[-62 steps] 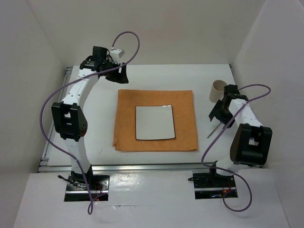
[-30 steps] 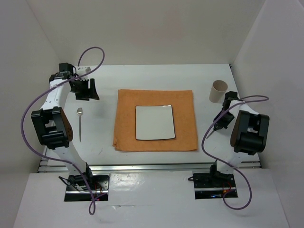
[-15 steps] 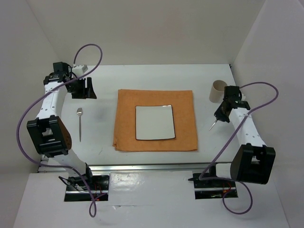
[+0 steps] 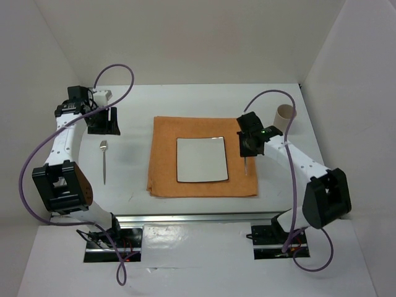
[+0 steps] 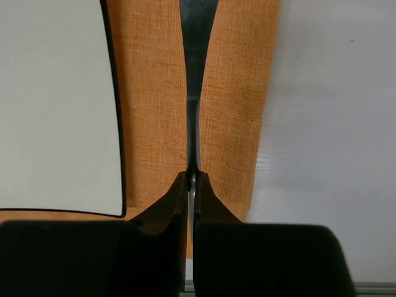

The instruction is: Set the dinner table for one person

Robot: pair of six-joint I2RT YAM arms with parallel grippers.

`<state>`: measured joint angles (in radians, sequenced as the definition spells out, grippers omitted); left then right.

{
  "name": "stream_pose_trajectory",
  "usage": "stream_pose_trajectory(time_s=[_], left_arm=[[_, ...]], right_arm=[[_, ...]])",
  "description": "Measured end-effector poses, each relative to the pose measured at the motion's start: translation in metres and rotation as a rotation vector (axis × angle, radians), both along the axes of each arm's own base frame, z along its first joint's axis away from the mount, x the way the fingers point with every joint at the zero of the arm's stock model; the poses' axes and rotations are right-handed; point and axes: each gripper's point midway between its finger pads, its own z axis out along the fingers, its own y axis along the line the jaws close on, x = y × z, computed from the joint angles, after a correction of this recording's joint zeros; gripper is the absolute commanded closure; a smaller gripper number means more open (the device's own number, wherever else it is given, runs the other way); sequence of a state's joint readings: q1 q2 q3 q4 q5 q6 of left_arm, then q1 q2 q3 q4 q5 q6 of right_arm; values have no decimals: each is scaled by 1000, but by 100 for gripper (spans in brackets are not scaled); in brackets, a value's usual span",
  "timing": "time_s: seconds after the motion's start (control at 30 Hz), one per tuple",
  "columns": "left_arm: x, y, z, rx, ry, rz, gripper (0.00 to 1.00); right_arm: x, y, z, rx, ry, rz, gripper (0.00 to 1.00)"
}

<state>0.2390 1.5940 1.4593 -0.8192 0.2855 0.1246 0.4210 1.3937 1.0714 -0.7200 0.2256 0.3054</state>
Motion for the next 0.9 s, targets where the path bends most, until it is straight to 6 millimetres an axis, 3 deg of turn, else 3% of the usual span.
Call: stream_pose_trajectory(time_s=[0.13,0.37,0.57,0.9], left_arm=[[-11,7,-8,39,32,15,28],[-12,12,-8,57,32,14,28],[-12,12,-8,56,32,14,28],[-13,11,-11,54,39,14,28]], right_arm=[[-4,5,-31,0,86,43,100],[-6,19,-55,46,136,95,100],[-15,18,-83,35,222,57,100],[-19,18,-101,33,269,23,100]])
